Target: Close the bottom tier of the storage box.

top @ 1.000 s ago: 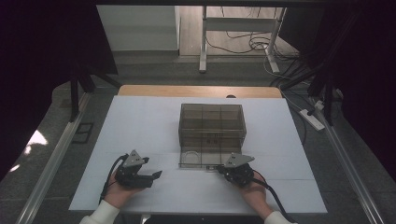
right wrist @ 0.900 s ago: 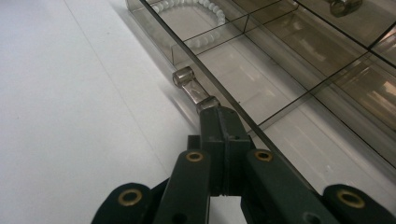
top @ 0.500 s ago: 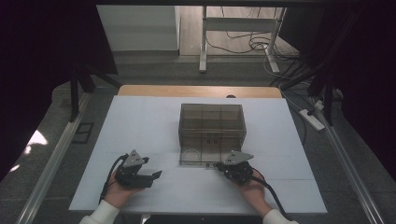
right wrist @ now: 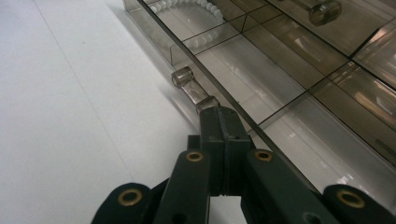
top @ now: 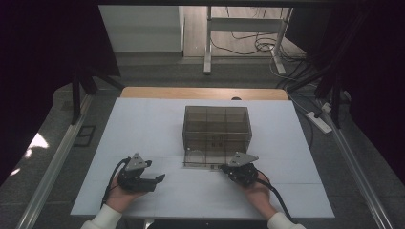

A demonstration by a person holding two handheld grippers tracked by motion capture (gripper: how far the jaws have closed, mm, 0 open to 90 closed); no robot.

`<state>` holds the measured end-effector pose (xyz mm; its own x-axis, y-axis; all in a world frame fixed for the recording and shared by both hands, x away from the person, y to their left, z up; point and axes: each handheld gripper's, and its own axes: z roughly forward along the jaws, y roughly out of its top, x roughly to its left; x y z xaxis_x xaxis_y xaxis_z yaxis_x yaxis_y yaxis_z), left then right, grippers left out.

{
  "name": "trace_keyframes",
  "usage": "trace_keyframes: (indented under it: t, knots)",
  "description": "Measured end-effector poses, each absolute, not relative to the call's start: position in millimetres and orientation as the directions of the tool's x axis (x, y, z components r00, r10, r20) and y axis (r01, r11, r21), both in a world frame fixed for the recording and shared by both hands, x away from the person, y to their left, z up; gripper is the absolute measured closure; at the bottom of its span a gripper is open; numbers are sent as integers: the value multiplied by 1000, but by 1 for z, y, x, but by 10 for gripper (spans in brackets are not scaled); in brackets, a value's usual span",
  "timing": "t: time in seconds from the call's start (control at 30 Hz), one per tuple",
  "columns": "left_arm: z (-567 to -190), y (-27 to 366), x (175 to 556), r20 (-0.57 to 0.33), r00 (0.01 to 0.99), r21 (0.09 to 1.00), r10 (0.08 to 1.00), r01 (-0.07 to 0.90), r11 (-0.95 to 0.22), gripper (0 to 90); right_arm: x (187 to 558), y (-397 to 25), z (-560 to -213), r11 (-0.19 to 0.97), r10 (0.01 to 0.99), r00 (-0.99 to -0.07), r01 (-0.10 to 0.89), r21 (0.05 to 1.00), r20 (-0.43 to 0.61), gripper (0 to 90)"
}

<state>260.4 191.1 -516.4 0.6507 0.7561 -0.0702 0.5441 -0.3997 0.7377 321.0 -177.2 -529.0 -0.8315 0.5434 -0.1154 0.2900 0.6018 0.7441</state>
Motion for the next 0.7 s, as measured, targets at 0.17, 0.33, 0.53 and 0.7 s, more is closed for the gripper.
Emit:
trace_keyframes:
  t: [0.17,0.33,0.53,0.7]
  knots:
    - [-517,191,261,-70,652,737,755,544,-401,257,323,-177,-529,598,549,-829,296,745,-111,894]
    - [-517,190,260,-70,653,737,754,543,-403,257,326,-177,-529,597,554,-825,300,745,-112,893]
    - [-517,190,260,-71,654,736,753,544,-403,257,330,-177,-529,593,563,-819,307,745,-111,893]
    - [-517,190,260,-68,656,736,752,542,-407,257,332,-176,-529,591,568,-815,309,745,-112,893]
